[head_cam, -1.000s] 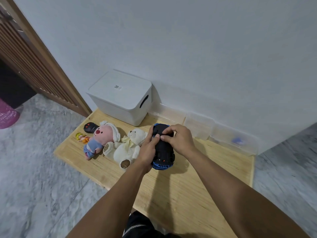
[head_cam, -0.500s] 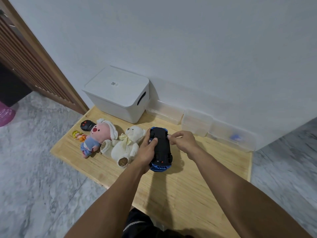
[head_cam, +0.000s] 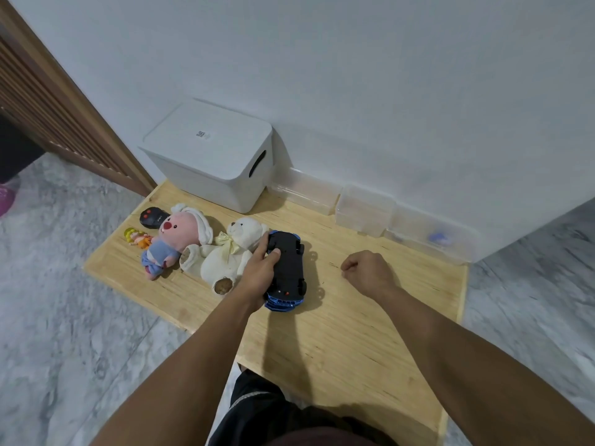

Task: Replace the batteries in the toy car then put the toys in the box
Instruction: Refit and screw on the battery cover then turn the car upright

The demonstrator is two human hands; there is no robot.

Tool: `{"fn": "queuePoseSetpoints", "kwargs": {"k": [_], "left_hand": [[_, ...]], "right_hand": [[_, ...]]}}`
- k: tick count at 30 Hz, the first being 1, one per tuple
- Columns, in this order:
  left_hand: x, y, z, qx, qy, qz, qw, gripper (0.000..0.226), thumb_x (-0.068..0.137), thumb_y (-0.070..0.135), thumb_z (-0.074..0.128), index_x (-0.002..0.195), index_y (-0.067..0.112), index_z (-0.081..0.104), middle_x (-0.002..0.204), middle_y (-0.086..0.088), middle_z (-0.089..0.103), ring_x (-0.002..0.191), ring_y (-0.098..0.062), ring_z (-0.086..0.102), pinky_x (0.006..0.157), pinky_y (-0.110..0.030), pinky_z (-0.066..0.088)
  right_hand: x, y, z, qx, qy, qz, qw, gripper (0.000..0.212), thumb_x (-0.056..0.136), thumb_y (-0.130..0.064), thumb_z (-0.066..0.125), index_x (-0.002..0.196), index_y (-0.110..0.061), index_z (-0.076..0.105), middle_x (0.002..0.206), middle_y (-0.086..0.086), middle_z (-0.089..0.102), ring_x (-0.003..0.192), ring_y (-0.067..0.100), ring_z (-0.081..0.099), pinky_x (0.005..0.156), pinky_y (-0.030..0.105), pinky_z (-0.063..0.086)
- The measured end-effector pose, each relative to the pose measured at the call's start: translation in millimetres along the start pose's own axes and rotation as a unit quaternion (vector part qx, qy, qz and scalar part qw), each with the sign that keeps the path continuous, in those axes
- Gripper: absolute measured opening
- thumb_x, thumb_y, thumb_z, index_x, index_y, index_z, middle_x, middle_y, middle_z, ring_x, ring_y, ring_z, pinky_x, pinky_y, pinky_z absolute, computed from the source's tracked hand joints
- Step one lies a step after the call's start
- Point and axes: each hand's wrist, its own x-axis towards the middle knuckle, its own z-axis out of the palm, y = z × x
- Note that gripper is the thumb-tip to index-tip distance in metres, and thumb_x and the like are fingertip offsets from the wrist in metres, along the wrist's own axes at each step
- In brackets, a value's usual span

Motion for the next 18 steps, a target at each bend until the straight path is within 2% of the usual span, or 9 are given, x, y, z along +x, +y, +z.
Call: {"fn": "queuePoseSetpoints", "kwargs": {"k": [2,4,6,9,14,18], "left_hand": [[1.2,-4.2,-3.1,0.009,0.015,0.009,1.000,0.057,0.103,0.019,0.045,0.152,0.038,0.023,0.119,0.008,0.059,0.098,-0.016,0.062,0.081,-0.037,0.054],[2.0,-6.4,-5.8,0.013,0.030,0.013,0.999,0.057,0.102,0.019,0.046,0.151,0.039,0.023,0.130,0.003,0.055,0.100,-0.014,0.060,0.081,-0.036,0.053],[1.4,-7.0,-6.3,0.011,0.037,0.014,0.999,0.057,0.102,0.019,0.046,0.151,0.039,0.024,0.131,0.003,0.053,0.098,-0.012,0.059,0.075,-0.032,0.053],[-1.4,-6.9,-5.0,0.007,0.039,0.015,0.999,0.057,0.102,0.019,0.046,0.151,0.038,0.024,0.128,0.005,0.053,0.097,-0.011,0.059,0.071,-0.029,0.052],[-3.9,-7.0,-3.7,0.001,0.040,0.011,0.999,0.057,0.102,0.021,0.047,0.151,0.040,0.025,0.131,0.003,0.054,0.103,-0.016,0.059,0.082,-0.036,0.054],[-8.1,-5.4,-2.2,-0.010,0.038,0.011,0.999,0.056,0.102,0.020,0.047,0.150,0.039,0.026,0.129,0.003,0.055,0.103,-0.017,0.060,0.078,-0.035,0.054]], "right_hand": [[-1.8,0.0,8.2,0.009,-0.014,-0.020,1.000,0.009,0.081,-0.018,0.071,0.082,-0.025,0.077,0.093,-0.008,0.073,0.092,0.015,0.067,0.080,0.025,0.053],[-5.5,-2.0,15.9,0.010,-0.034,-0.051,0.998,0.008,0.083,-0.019,0.071,0.089,-0.021,0.077,0.095,-0.009,0.071,0.092,0.011,0.066,0.077,0.021,0.048],[-8.8,-6.1,23.6,0.005,-0.040,-0.079,0.996,0.012,0.086,-0.022,0.070,0.095,-0.019,0.077,0.096,-0.008,0.071,0.091,0.011,0.066,0.075,0.020,0.046],[-10.3,-10.4,33.7,-0.013,-0.032,-0.087,0.996,0.013,0.088,-0.024,0.068,0.096,-0.019,0.077,0.097,-0.004,0.073,0.092,0.016,0.067,0.078,0.027,0.052],[-12.9,-14.7,41.7,-0.065,-0.001,-0.081,0.995,0.017,0.092,-0.020,0.060,0.098,-0.017,0.076,0.100,0.000,0.073,0.092,0.021,0.066,0.073,0.026,0.050],[-18.1,-17.9,50.2,-0.127,0.020,-0.083,0.988,0.017,0.095,-0.013,0.053,0.101,-0.014,0.069,0.102,0.004,0.068,0.092,0.023,0.063,0.074,0.031,0.049]]}}
